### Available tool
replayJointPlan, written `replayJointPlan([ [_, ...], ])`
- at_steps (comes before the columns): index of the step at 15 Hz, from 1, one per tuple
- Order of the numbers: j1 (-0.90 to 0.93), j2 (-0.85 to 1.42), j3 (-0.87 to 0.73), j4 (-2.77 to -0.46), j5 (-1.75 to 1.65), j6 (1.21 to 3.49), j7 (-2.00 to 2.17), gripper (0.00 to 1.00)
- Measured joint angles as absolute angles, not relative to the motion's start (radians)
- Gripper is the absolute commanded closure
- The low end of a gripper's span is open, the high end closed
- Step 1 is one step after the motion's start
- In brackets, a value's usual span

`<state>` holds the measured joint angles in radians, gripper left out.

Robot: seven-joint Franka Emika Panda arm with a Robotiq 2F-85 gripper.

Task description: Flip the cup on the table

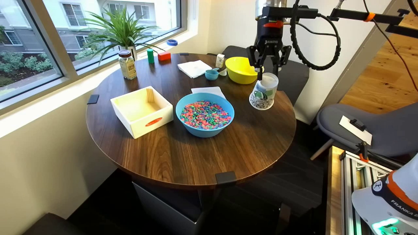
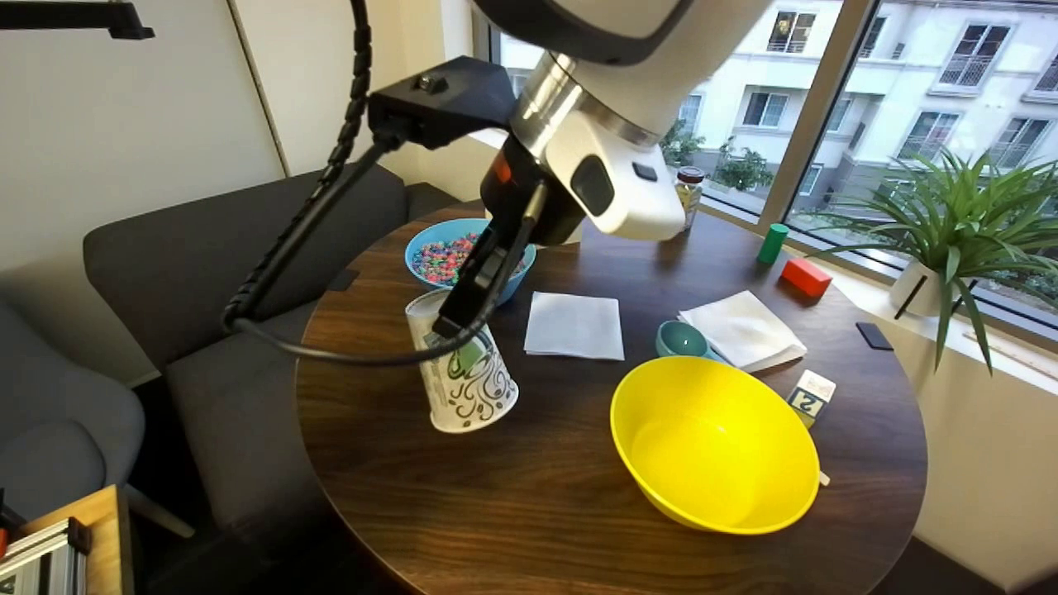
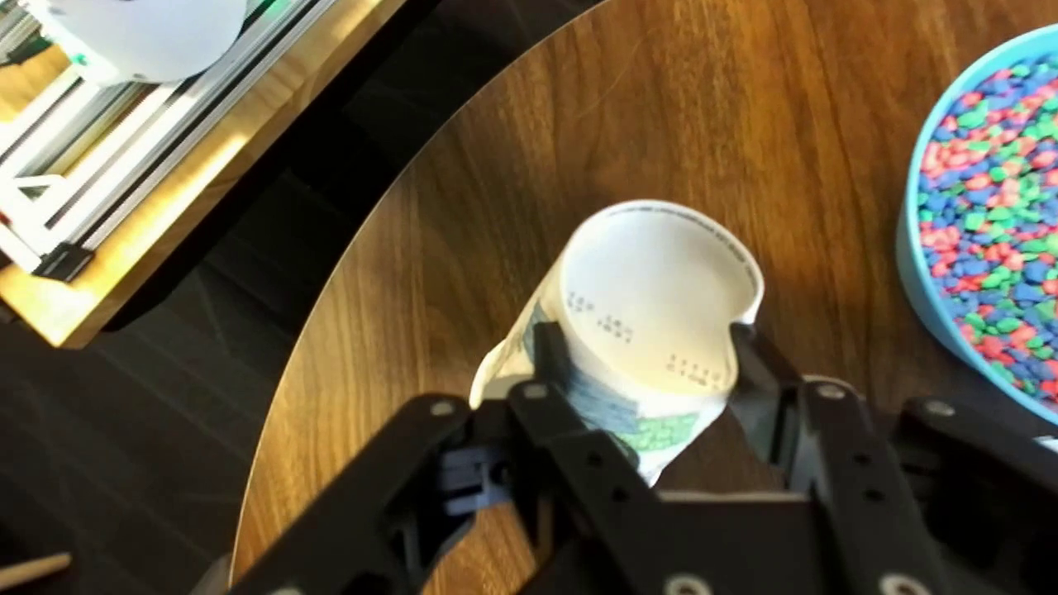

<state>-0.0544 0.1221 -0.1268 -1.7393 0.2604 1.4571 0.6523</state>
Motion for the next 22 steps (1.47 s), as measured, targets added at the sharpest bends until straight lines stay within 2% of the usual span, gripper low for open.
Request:
replayJointPlan([
  [8,0.021,0.041,-0.035,-1.861,-0.121,1.713,0.82,0.73],
  [13,0.037,0.013,0.004,-1.956,-0.228,1.857,0.93,0.73],
  [15,0.041,0.0,0.019,-1.978,-0.242,1.878,0.961,0.23],
  [17,0.042,-0.012,0.03,-1.994,-0.247,1.886,0.979,0.23],
  [20,0.042,-0.025,0.036,-2.011,-0.247,1.886,0.988,0.0],
  [22,0.039,-0.034,0.036,-2.02,-0.247,1.886,0.99,0.0],
])
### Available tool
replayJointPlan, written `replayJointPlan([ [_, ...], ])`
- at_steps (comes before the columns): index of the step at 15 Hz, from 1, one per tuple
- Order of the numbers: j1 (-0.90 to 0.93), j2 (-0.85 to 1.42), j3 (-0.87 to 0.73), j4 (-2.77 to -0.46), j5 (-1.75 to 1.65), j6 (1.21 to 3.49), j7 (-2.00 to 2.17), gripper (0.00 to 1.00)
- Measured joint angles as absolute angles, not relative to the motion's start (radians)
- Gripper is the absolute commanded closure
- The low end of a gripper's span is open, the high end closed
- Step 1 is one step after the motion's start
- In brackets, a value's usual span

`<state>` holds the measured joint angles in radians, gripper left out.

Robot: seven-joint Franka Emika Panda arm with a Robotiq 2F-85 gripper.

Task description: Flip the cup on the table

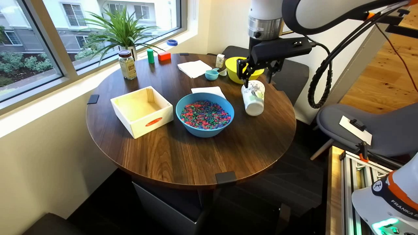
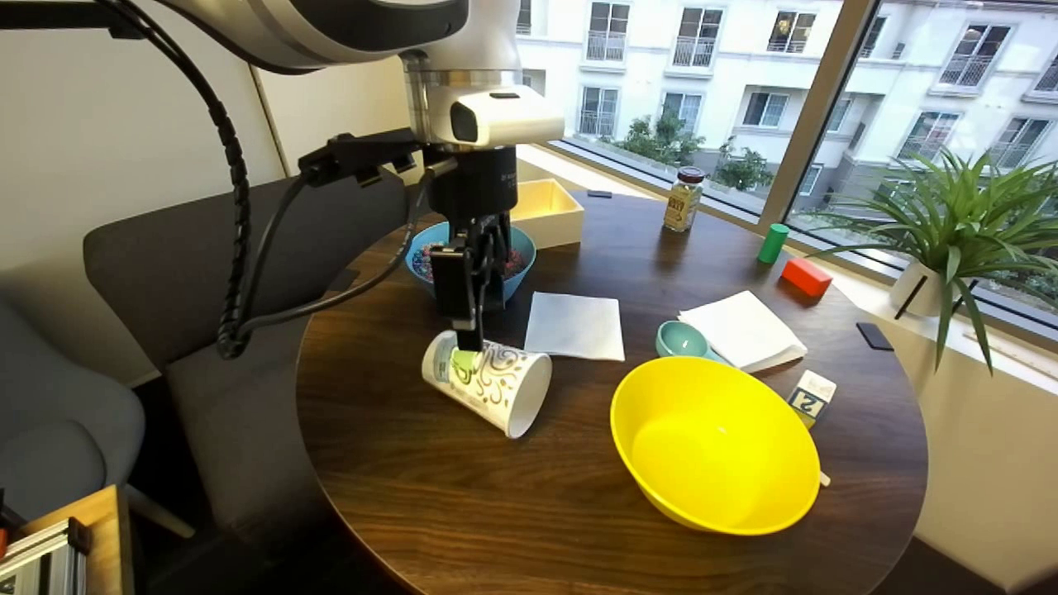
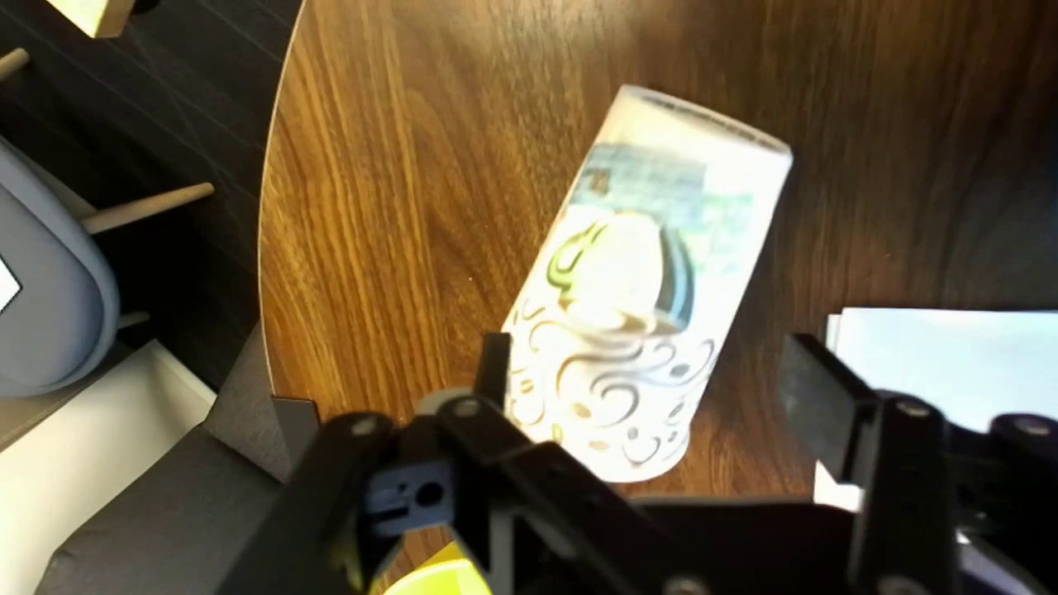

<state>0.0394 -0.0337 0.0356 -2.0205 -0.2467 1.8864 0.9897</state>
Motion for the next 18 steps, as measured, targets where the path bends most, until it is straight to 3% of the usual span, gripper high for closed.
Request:
replayJointPlan([
  [18,-0.012,-0.084,-0.009,-2.029,-0.093,1.887,0.806,0.0],
])
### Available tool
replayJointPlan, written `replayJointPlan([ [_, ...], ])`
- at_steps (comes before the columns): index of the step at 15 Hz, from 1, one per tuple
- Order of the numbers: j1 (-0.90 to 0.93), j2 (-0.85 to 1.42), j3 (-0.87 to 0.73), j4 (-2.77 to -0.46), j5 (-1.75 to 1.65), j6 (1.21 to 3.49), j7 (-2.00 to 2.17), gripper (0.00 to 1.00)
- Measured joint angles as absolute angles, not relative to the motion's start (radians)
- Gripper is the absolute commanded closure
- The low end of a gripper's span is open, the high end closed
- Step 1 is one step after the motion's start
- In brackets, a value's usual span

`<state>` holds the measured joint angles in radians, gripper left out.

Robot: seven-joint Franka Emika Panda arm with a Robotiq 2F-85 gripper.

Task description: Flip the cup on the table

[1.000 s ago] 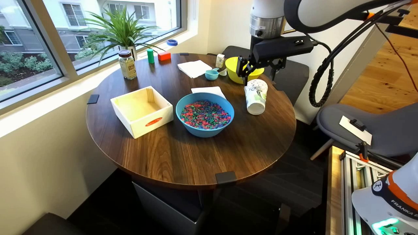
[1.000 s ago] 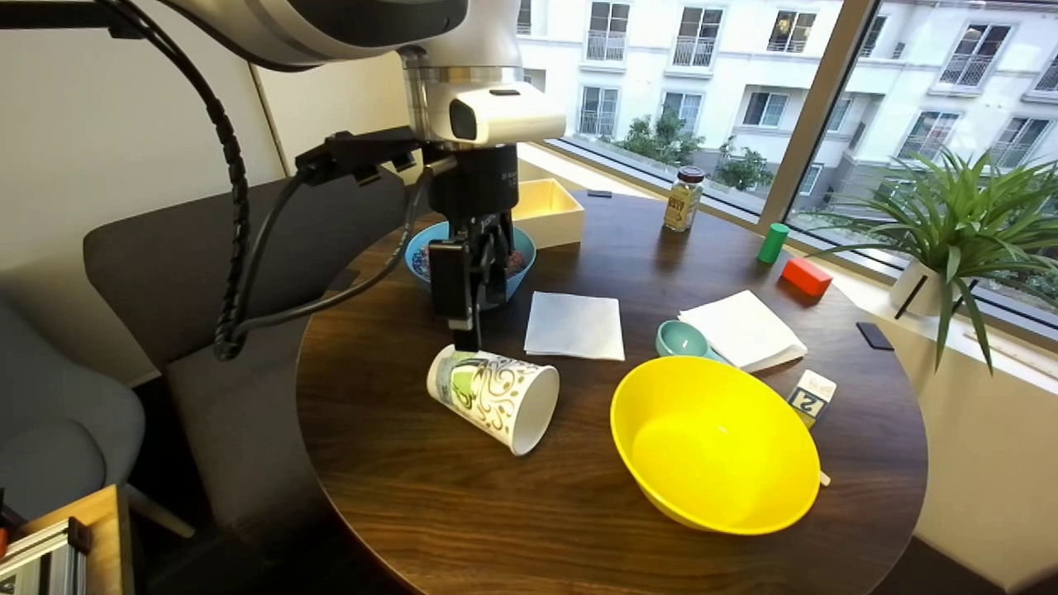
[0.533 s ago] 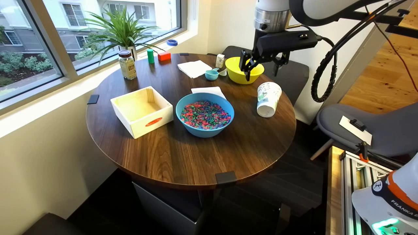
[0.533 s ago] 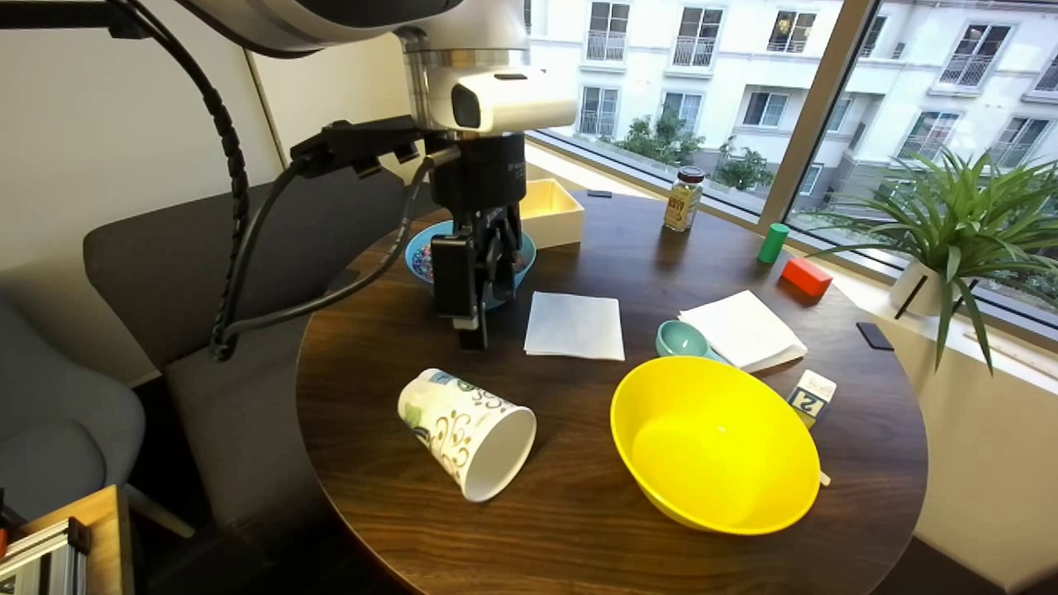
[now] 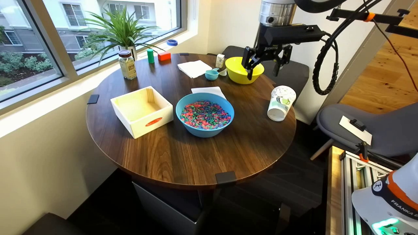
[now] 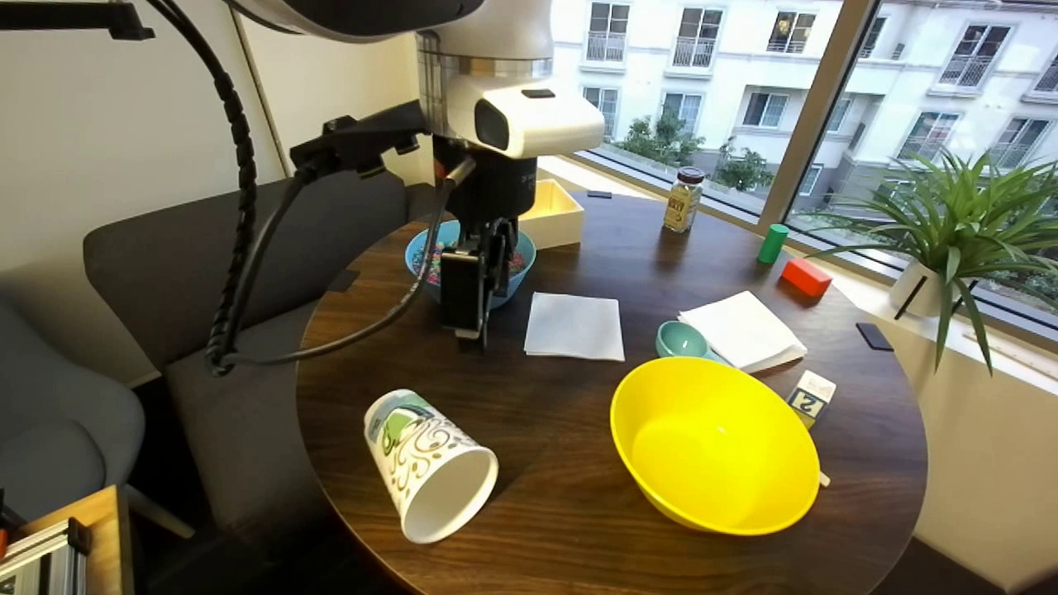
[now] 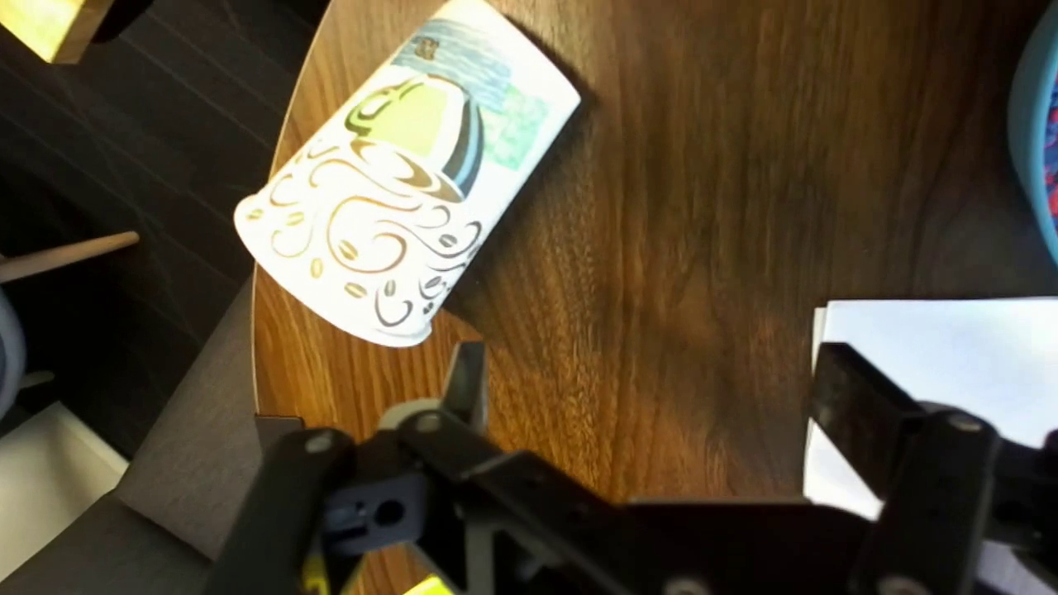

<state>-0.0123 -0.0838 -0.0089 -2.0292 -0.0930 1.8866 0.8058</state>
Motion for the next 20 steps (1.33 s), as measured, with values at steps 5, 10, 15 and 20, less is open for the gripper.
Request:
replayJointPlan([
  [5,-0.042,-0.117,-0.05,-2.054,0.066,1.88,0.565,0.0],
  [10,-0.074,-0.16,-0.087,-2.104,0.125,1.856,0.361,0.0],
  [15,-0.11,-0.202,-0.136,-2.16,0.145,1.866,0.173,0.0],
  [20,-0.123,-0.207,-0.175,-2.201,0.193,1.948,0.004,0.0],
])
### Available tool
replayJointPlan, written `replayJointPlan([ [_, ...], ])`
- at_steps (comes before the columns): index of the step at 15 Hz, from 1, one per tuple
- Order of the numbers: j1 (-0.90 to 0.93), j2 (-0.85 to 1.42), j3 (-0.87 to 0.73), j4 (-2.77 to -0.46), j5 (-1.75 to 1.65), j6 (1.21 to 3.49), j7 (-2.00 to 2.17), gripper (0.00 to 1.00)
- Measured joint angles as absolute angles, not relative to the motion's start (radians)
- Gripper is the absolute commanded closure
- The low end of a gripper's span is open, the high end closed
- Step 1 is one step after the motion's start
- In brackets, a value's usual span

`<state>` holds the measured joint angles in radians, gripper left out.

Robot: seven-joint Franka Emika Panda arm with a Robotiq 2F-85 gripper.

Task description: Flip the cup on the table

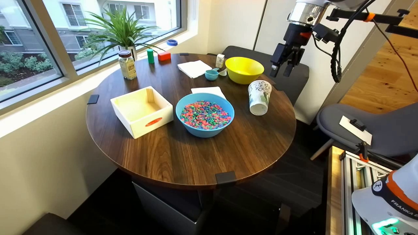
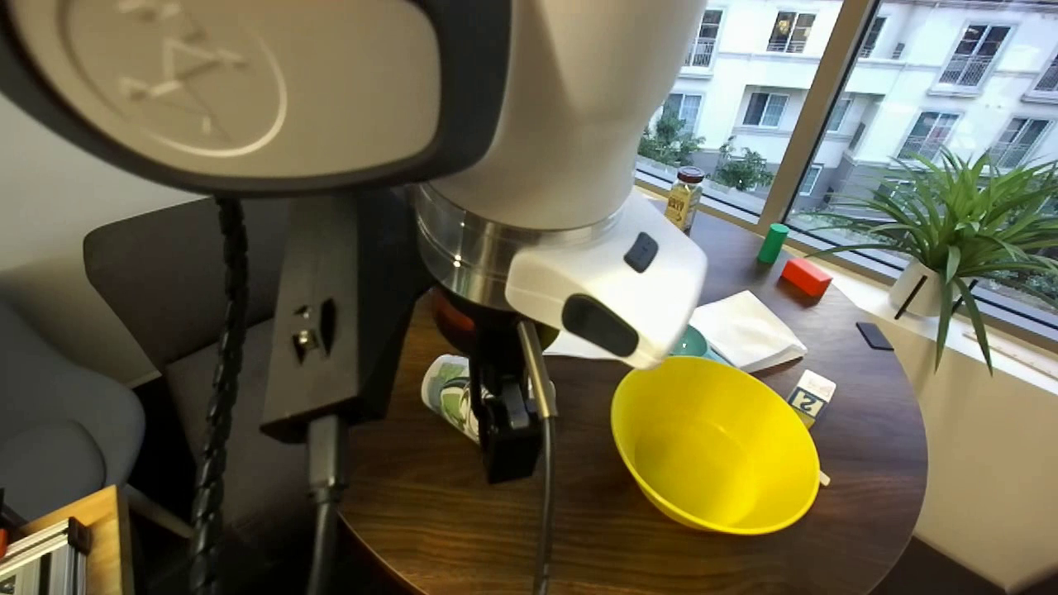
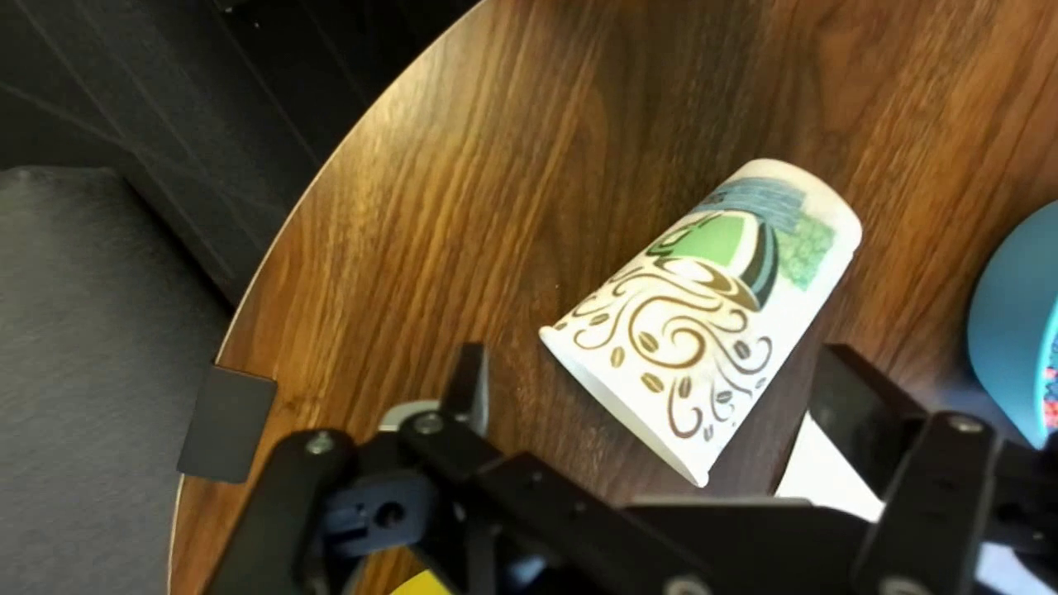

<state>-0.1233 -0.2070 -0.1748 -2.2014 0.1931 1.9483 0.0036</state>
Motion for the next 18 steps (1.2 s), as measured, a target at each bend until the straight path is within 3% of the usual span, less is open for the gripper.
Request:
replayJointPlan([
  [13,-0.12,-0.123,-0.2,-2.211,0.432,2.022,-0.313,0.0],
  [14,-0.12,-0.113,-0.2,-2.209,0.447,2.022,-0.328,0.02],
  [15,-0.12,-0.102,-0.2,-2.206,0.46,2.022,-0.342,0.26],
  [17,-0.12,-0.084,-0.199,-2.201,0.48,2.022,-0.362,0.31],
  [18,-0.12,-0.076,-0.199,-2.199,0.488,2.022,-0.371,0.38],
])
